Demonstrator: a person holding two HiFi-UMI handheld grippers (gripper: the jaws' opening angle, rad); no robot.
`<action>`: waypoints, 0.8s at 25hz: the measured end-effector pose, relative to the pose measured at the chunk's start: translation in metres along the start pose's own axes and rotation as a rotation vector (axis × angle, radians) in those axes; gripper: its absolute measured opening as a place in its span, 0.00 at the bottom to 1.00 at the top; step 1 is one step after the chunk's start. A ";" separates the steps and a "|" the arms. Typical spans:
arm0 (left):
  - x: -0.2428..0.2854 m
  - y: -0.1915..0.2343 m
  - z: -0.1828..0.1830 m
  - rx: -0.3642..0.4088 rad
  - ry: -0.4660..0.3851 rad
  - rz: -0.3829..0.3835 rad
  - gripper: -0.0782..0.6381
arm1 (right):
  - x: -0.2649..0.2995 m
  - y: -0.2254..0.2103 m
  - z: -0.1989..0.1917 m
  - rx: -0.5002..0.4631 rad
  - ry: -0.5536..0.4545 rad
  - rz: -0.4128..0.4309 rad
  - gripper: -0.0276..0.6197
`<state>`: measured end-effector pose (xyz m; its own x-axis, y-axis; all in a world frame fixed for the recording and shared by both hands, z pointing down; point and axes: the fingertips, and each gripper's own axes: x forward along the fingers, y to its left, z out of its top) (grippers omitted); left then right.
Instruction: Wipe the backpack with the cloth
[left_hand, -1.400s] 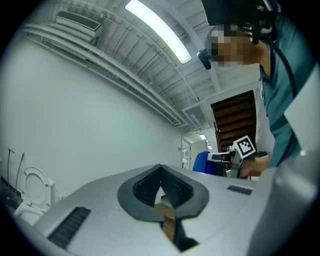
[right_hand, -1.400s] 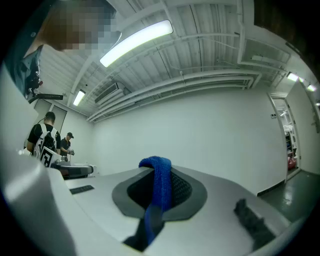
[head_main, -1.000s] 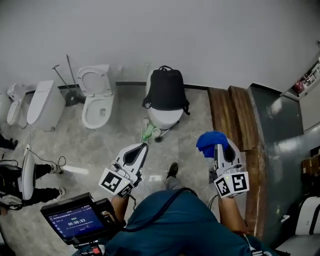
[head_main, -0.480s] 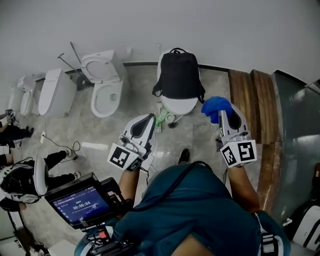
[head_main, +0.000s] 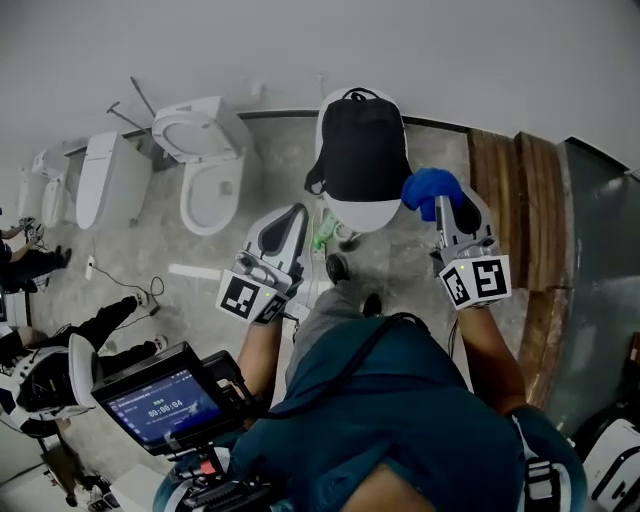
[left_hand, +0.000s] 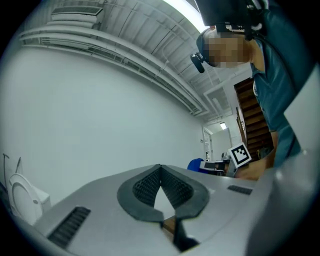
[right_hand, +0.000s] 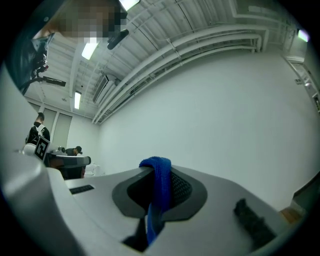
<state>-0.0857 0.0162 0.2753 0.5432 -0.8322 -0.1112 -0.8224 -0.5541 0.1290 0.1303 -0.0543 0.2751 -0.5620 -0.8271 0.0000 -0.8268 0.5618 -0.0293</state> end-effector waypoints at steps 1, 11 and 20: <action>0.010 0.010 -0.003 -0.005 0.006 -0.005 0.11 | 0.012 -0.005 -0.004 0.001 0.010 -0.008 0.08; 0.093 0.099 -0.044 -0.053 0.037 -0.108 0.11 | 0.101 -0.061 -0.066 0.010 0.139 -0.156 0.08; 0.123 0.112 -0.084 -0.089 0.138 -0.122 0.11 | 0.126 -0.131 -0.179 0.080 0.314 -0.266 0.08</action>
<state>-0.0971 -0.1502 0.3594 0.6611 -0.7503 0.0037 -0.7341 -0.6458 0.2100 0.1632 -0.2288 0.4578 -0.3197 -0.8910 0.3223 -0.9465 0.3162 -0.0647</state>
